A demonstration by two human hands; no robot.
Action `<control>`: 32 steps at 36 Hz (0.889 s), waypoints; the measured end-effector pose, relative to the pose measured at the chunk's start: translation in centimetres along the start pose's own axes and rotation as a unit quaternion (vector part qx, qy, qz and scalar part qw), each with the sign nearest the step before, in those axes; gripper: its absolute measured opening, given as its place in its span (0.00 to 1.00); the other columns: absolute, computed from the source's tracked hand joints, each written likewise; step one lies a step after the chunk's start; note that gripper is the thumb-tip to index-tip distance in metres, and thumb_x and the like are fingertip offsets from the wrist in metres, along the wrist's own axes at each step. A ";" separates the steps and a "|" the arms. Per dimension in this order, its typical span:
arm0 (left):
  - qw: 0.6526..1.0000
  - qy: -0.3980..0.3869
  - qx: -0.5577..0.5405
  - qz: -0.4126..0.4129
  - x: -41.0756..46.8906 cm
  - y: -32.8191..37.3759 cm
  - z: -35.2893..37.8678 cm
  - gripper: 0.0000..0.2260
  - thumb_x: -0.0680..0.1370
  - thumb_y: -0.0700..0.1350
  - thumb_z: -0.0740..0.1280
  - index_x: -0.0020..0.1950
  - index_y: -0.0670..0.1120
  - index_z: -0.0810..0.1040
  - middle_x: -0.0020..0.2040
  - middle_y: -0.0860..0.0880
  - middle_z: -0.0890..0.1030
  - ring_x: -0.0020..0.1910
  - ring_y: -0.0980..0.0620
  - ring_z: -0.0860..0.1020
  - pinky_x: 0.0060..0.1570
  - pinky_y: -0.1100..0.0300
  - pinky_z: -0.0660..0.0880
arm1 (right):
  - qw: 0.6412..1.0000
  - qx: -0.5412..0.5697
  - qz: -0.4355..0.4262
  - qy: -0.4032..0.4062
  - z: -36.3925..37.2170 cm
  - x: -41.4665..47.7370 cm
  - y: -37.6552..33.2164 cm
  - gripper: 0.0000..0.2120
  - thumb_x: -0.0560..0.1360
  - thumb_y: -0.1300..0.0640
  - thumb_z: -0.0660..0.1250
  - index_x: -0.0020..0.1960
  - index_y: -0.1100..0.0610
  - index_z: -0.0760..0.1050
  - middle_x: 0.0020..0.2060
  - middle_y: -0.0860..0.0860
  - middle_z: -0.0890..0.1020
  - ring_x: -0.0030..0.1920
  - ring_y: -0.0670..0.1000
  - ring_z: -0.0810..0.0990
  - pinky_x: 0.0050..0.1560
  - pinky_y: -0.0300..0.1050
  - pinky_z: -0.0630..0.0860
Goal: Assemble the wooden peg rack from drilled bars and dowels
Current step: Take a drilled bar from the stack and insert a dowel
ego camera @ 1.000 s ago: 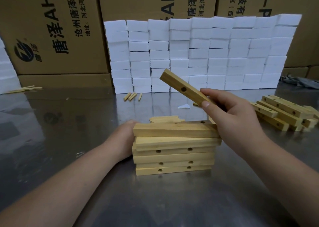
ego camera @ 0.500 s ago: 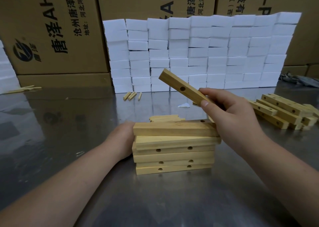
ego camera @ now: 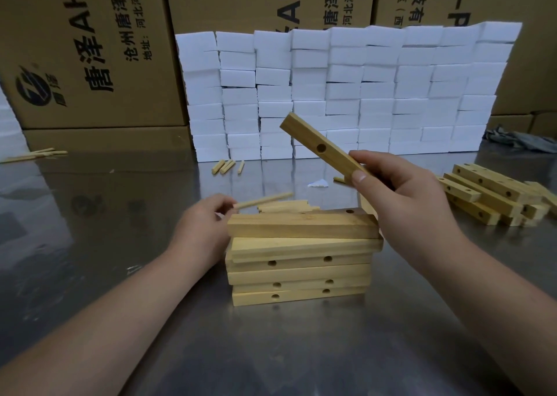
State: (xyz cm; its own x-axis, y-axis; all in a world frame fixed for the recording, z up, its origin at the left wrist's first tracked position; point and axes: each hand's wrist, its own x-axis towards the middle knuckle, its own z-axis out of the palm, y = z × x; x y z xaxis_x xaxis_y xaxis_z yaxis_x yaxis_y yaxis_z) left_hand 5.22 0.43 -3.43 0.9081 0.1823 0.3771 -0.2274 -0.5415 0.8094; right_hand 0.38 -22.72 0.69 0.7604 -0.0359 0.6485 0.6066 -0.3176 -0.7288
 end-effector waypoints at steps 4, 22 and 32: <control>0.988 0.132 -0.063 0.048 0.3 0.5 -0.6 0.10 0.78 0.43 0.60 0.39 0.56 0.73 0.35 0.54 0.76 0.31 0.57 0.73 0.31 0.62 0.69 | 1.000 -0.015 0.003 0.006 -0.2 0.0 0.0 0.10 0.74 0.52 0.63 0.50 0.37 0.74 0.39 0.39 0.80 0.40 0.38 0.77 0.34 0.26 0.72; 0.925 0.152 -0.186 0.295 -3.8 4.6 -2.1 0.06 0.72 0.46 0.59 0.41 0.56 0.73 0.34 0.59 0.78 0.29 0.60 0.73 0.33 0.71 0.70 | 0.995 -0.094 -0.013 0.027 -0.5 -0.3 -0.9 0.12 0.80 0.49 0.52 0.49 0.40 0.74 0.39 0.38 0.80 0.37 0.45 0.75 0.39 0.49 0.75; 0.932 0.136 -0.134 0.307 -5.3 5.5 -1.5 0.01 0.71 0.50 0.64 0.40 0.57 0.73 0.34 0.52 0.79 0.33 0.54 0.78 0.36 0.62 0.76 | 0.991 -0.107 -0.067 -0.033 -0.1 -0.9 -1.8 0.12 0.77 0.47 0.52 0.52 0.31 0.68 0.44 0.35 0.79 0.40 0.44 0.77 0.41 0.50 0.77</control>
State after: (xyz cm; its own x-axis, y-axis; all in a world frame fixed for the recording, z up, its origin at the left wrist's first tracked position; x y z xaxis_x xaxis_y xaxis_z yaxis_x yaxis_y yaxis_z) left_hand -1.33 -2.27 -0.34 0.4631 0.1260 0.8773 -0.7884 -0.3937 0.4727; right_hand -1.43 -22.24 1.40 0.6936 0.0810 0.7158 0.6460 -0.5094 -0.5685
